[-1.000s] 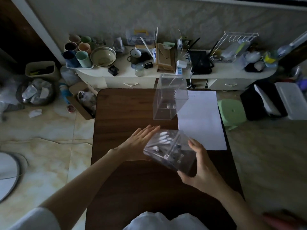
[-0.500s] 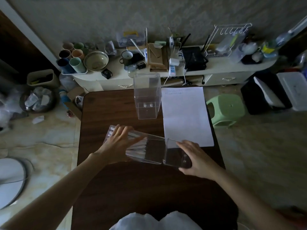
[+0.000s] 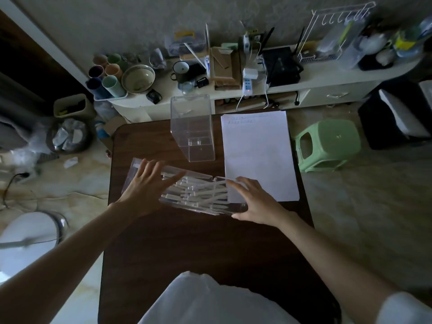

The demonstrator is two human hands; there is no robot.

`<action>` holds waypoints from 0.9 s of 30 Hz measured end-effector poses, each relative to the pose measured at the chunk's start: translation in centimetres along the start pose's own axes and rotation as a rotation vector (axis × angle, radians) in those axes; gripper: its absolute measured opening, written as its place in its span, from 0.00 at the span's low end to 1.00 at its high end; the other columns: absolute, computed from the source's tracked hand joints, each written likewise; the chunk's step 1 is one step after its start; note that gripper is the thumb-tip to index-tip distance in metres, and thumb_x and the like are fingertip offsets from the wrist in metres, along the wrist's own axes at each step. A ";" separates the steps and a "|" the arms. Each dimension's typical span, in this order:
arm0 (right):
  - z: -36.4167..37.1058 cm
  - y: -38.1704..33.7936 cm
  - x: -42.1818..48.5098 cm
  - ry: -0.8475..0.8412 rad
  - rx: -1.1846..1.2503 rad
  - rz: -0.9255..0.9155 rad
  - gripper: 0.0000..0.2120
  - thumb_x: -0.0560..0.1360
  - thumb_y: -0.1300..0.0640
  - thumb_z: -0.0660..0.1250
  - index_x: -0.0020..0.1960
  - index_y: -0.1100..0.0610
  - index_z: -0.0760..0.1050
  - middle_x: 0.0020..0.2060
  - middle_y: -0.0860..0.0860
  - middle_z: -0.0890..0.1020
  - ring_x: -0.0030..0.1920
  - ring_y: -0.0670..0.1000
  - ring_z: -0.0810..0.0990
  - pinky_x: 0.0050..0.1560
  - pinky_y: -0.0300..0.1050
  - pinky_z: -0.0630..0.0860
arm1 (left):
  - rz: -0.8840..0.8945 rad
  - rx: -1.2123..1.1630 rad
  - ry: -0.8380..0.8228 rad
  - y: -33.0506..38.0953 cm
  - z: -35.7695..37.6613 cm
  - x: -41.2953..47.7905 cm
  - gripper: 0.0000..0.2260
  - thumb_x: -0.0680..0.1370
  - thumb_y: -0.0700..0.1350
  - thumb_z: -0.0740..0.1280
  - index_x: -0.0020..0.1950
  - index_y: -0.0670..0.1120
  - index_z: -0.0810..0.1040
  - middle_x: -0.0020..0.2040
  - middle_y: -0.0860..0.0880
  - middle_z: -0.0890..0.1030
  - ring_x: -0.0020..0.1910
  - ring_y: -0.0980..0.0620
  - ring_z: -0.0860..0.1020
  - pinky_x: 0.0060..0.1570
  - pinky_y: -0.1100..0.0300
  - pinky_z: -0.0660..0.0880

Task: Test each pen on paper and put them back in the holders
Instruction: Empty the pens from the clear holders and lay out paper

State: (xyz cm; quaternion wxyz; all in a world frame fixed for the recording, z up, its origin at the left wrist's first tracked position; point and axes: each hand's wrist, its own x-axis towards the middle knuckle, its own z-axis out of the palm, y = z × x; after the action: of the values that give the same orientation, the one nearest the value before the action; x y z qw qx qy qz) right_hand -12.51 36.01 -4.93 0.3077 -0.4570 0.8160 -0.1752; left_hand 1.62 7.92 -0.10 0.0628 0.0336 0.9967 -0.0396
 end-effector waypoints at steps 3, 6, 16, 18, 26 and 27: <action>-0.3 -0.3 0.1 -0.005 0.017 -0.013 0.43 0.70 0.44 0.71 0.76 0.45 0.49 0.74 0.50 0.55 0.73 0.51 0.54 0.65 0.48 0.68 | -0.005 0.001 -0.007 -0.3 -0.8 -0.1 0.47 0.54 0.54 0.81 0.70 0.52 0.66 0.57 0.35 0.73 0.53 0.37 0.68 0.52 0.36 0.71; -0.7 -0.8 0.1 0.022 0.050 -0.038 0.44 0.69 0.45 0.73 0.76 0.44 0.49 0.74 0.49 0.56 0.73 0.51 0.56 0.65 0.47 0.68 | 0.007 -0.001 0.024 -1.0 -1.9 -0.6 0.46 0.56 0.58 0.79 0.70 0.52 0.65 0.57 0.37 0.69 0.52 0.38 0.67 0.52 0.38 0.71; -2.4 -3.9 0.7 0.092 0.100 -0.129 0.46 0.68 0.47 0.75 0.75 0.41 0.48 0.75 0.51 0.55 0.73 0.51 0.56 0.65 0.45 0.65 | -0.043 0.004 -0.013 -3.2 -5.5 -3.0 0.37 0.71 0.73 0.49 0.71 0.51 0.68 0.59 0.37 0.70 0.54 0.38 0.70 0.56 0.39 0.68; -2.6 -4.4 0.5 0.099 0.104 -0.142 0.46 0.68 0.47 0.75 0.74 0.40 0.46 0.75 0.51 0.55 0.72 0.50 0.58 0.63 0.42 0.63 | -0.048 -0.004 -0.011 -3.2 -6.1 -3.3 0.37 0.71 0.74 0.48 0.71 0.52 0.68 0.59 0.36 0.70 0.54 0.37 0.70 0.56 0.39 0.68; -3.9 -4.0 -1.4 0.145 0.147 -0.142 0.45 0.68 0.45 0.75 0.73 0.40 0.48 0.75 0.47 0.54 0.72 0.48 0.58 0.67 0.46 0.64 | -0.042 -0.038 0.065 -2.0 -7.4 -2.8 0.37 0.68 0.72 0.58 0.71 0.54 0.67 0.61 0.37 0.68 0.58 0.39 0.67 0.59 0.40 0.66; -4.1 -3.8 -1.6 0.150 0.148 -0.140 0.45 0.67 0.45 0.75 0.74 0.41 0.49 0.75 0.47 0.54 0.72 0.47 0.58 0.67 0.46 0.64 | -0.036 -0.032 0.067 -1.9 -7.4 -2.5 0.38 0.66 0.72 0.60 0.71 0.54 0.67 0.61 0.37 0.68 0.58 0.39 0.67 0.59 0.40 0.66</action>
State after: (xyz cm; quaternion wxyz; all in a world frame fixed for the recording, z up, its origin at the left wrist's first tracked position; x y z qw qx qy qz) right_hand -12.18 35.47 0.83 0.2655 -0.4745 0.7877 -0.2896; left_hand 3.05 6.50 7.65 0.0293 0.0158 0.9992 -0.0238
